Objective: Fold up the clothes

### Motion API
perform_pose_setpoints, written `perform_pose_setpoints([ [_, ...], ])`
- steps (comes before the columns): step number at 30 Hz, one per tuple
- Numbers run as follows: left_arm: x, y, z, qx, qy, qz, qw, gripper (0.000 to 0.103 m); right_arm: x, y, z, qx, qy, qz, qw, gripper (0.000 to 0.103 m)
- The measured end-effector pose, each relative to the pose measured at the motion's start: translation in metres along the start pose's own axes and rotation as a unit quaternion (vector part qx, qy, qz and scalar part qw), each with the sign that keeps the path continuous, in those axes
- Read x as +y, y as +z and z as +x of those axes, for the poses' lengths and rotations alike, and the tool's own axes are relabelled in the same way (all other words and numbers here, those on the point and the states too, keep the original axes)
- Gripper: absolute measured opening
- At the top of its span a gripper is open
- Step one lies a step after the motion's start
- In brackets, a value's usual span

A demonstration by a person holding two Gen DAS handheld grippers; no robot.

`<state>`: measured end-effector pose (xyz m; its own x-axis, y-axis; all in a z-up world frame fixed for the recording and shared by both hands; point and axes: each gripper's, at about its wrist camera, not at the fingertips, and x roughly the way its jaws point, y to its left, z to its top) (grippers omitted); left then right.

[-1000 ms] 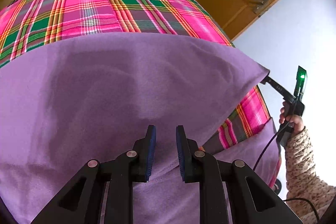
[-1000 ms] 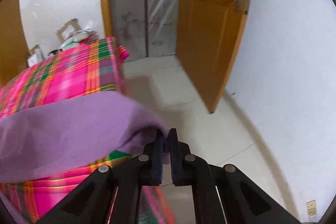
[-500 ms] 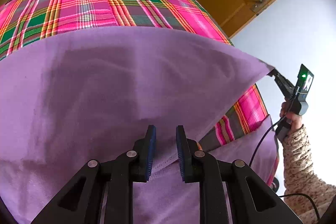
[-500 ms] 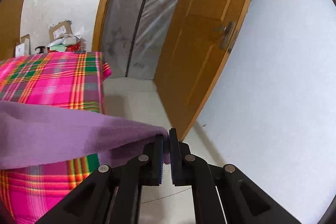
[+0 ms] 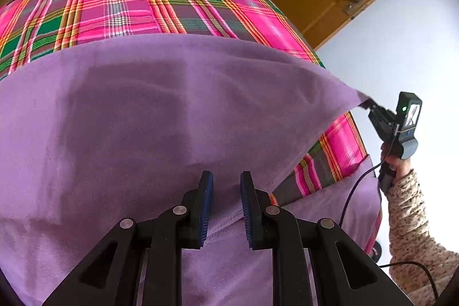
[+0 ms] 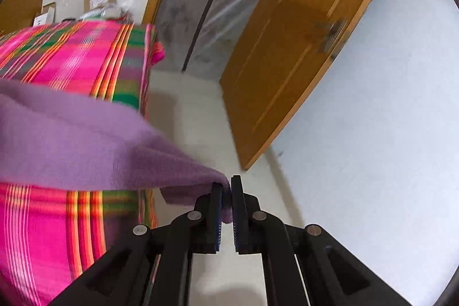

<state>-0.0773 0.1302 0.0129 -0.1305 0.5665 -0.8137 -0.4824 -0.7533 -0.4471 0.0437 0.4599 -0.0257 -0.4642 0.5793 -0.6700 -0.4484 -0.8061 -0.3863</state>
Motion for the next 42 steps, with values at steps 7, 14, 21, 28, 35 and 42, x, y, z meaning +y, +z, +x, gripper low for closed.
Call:
perform_pose_setpoints([
  [7,0.001,-0.005,-0.011,-0.010,-0.007,-0.007,0.9999,0.020,-0.005,-0.006,-0.001,0.049,-0.013,0.018,0.999,0.011],
  [14,0.007,-0.020,-0.047,-0.046,-0.008,-0.014,0.9988,0.020,-0.019,-0.007,-0.030,0.066,-0.034,0.064,0.995,0.011],
  [21,0.035,-0.057,-0.103,-0.098,0.009,-0.051,0.9938,0.020,0.011,-0.001,-0.110,0.002,0.041,0.049,0.998,0.011],
  [28,0.083,-0.114,-0.149,-0.130,0.046,-0.108,0.9846,0.020,0.067,-0.004,-0.174,-0.025,0.200,0.023,0.979,0.011],
  [35,0.137,-0.169,-0.182,-0.148,0.081,-0.175,0.9700,0.020,0.133,-0.013,-0.223,-0.024,0.304,-0.044,0.951,0.014],
  [42,0.175,-0.211,-0.202,-0.158,0.103,-0.228,0.9552,0.020,0.227,-0.041,-0.237,0.010,0.375,-0.123,0.919,0.014],
])
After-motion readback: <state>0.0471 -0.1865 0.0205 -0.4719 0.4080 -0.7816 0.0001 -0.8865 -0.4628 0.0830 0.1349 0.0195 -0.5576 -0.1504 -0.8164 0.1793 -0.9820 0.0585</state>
